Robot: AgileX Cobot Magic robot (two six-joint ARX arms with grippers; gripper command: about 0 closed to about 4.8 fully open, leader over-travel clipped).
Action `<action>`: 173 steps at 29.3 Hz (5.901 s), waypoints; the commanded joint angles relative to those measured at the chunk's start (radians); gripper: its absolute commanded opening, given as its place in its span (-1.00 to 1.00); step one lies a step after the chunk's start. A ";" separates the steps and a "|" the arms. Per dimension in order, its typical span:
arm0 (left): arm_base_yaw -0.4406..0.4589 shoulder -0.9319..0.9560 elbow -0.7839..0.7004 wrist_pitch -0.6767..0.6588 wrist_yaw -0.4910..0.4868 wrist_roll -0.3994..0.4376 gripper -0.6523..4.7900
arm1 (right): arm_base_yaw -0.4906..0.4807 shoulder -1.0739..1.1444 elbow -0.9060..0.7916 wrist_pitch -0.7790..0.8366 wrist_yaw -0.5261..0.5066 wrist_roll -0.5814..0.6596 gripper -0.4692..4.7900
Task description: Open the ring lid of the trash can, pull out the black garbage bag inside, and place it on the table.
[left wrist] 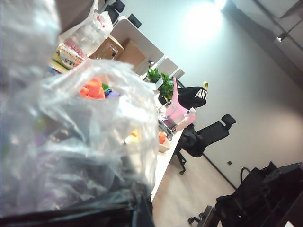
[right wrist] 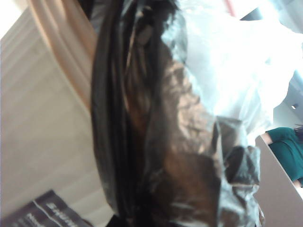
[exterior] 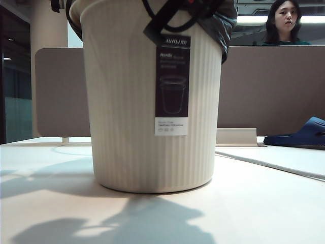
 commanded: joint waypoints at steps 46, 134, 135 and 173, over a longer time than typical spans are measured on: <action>-0.015 -0.004 0.005 -0.066 0.026 0.048 -0.78 | 0.112 -0.045 0.010 0.308 0.286 -0.448 -0.83; 0.203 -0.247 0.006 -0.417 -0.023 0.954 0.74 | -0.177 -0.142 0.414 -0.116 -0.126 -0.365 -0.83; 0.203 -0.246 0.006 -0.411 -0.028 0.957 0.74 | -0.177 -0.142 0.414 -0.125 -0.126 -0.357 -0.83; 0.166 -0.037 0.161 -0.367 -0.091 1.151 -0.78 | -0.159 -0.142 0.414 -0.224 -0.186 -0.238 -0.83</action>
